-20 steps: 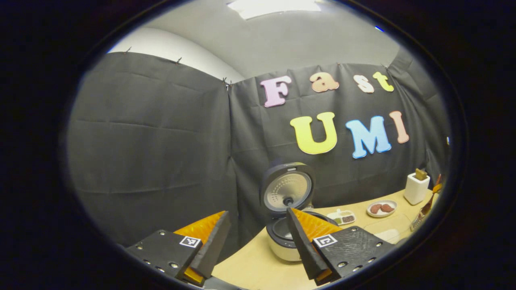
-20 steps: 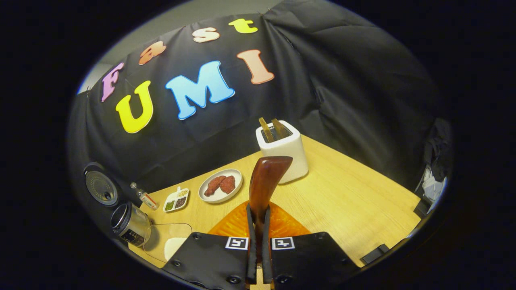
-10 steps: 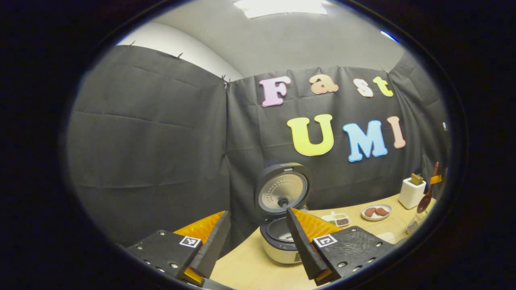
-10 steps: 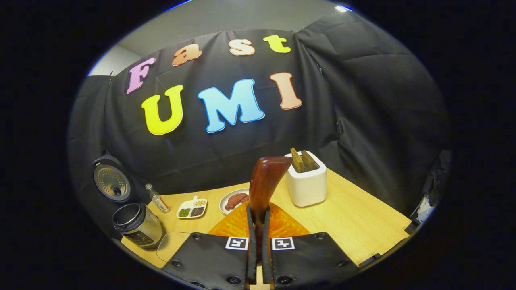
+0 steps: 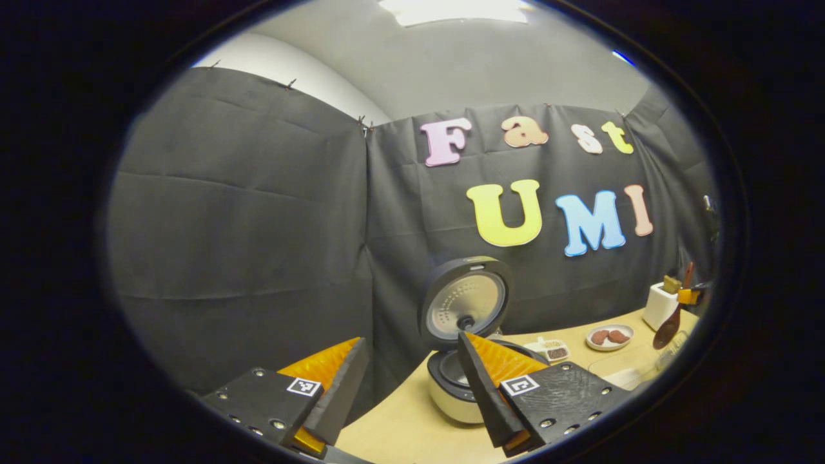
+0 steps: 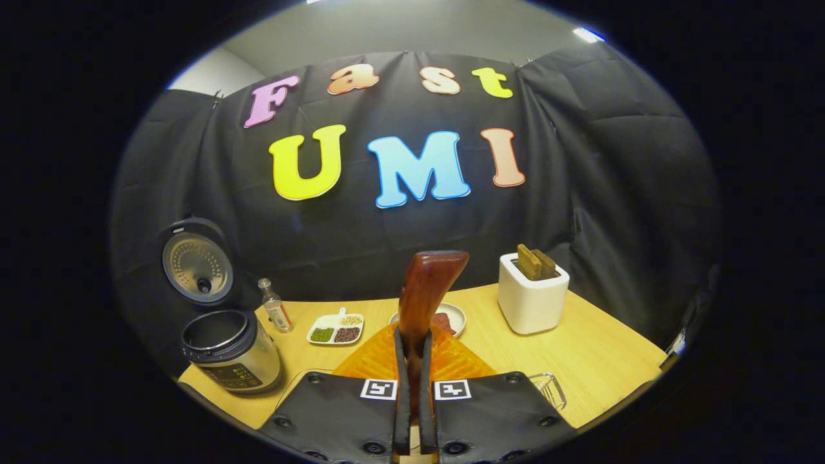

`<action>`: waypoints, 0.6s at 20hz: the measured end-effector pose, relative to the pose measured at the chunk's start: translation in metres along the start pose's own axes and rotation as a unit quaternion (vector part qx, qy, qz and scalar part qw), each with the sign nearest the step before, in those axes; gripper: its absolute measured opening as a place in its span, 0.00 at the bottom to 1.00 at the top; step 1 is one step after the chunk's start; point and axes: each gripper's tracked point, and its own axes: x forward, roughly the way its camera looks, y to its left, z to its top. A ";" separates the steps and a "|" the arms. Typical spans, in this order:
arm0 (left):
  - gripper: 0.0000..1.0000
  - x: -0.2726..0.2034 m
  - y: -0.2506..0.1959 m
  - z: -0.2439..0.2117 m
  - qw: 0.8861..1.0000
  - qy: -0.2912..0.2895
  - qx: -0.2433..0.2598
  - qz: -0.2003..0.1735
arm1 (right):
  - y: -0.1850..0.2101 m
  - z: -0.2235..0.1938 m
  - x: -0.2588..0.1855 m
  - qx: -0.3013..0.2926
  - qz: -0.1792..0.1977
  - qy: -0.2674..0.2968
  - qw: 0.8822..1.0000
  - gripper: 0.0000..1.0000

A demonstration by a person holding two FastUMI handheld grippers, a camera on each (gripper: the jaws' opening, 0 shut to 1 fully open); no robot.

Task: Close the left gripper, press the button to open the rice cooker; take a wooden spoon from the chopstick holder with the right hand, scoop a spoonful of rice and pour it into the rice cooker, then put the wooden spoon back into the chopstick holder.

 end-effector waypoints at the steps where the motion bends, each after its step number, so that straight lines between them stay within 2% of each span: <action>1: 0.84 0.004 0.003 -0.001 1.000 0.001 0.000 0.000 | 0.007 -0.005 0.001 -0.011 -0.001 0.000 1.000 0.07; 7: 0.84 0.023 0.014 -0.013 1.000 0.007 -0.001 -0.005 | 0.031 -0.032 0.017 -0.109 -0.017 -0.008 0.994 0.07; 8: 0.84 0.025 0.016 -0.016 1.000 0.010 -0.002 -0.005 | 0.033 -0.038 0.021 -0.123 -0.021 -0.006 0.992 0.03; 9: 0.84 0.028 0.017 -0.019 1.000 0.013 -0.002 -0.005 | 0.036 -0.044 0.025 -0.137 -0.023 -0.003 0.990 0.07; 12: 0.86 0.035 0.020 -0.027 1.000 0.020 0.000 -0.005 | 0.040 -0.064 0.037 -0.169 -0.029 0.011 0.985 0.07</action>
